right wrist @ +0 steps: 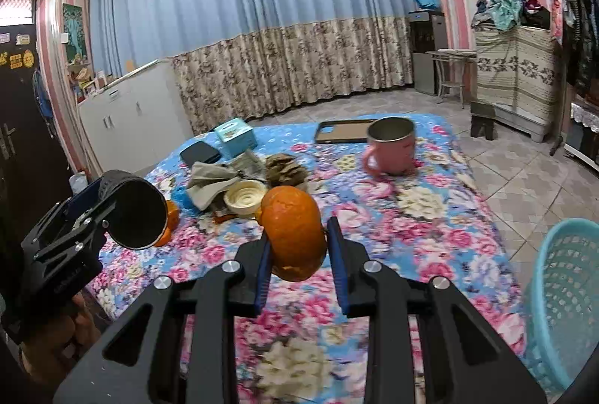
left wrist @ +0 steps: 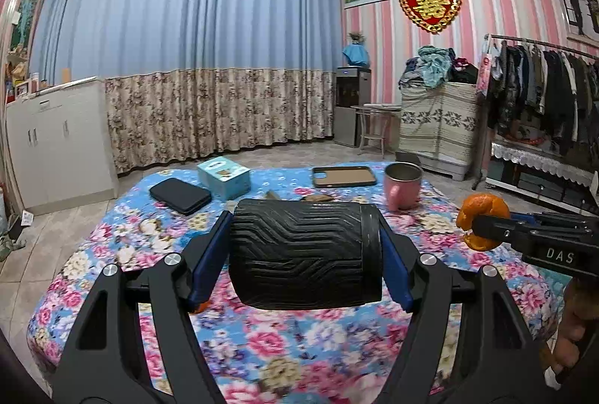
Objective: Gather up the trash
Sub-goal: 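Carry both held items over the blue basket and open both tools to drop them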
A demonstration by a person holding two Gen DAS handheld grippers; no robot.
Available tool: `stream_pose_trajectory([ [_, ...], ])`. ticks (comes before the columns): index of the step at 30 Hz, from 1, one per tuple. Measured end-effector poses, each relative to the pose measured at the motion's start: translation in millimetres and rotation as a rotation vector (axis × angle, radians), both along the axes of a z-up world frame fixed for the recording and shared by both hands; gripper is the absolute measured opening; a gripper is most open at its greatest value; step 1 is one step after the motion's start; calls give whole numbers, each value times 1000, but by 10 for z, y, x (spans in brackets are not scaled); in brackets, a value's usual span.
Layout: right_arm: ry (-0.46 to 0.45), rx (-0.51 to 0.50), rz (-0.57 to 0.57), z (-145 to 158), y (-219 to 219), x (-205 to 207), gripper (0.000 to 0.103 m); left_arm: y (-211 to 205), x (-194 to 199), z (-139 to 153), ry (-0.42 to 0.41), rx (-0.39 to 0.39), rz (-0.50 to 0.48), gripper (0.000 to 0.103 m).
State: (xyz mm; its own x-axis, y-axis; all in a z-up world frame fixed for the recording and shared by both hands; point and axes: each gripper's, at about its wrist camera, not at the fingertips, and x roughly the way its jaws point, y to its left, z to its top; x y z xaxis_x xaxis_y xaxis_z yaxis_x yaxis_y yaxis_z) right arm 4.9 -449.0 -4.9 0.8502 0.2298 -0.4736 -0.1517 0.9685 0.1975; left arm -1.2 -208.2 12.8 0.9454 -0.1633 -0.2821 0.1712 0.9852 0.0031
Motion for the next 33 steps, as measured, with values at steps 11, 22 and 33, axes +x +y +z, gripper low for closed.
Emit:
stream_pose_trajectory([
  [11,-17,10,-170,9,-813,-181,28,-812,92,-4,7,3,-160,70],
  [22,-42,-53,-363,93,-1665,-448,28,-1736,169,12,5,3,-324,70],
  [33,-23,-55,-553,78,-2405,-757,30,-2734,199,-1,93,-71,-535,70],
])
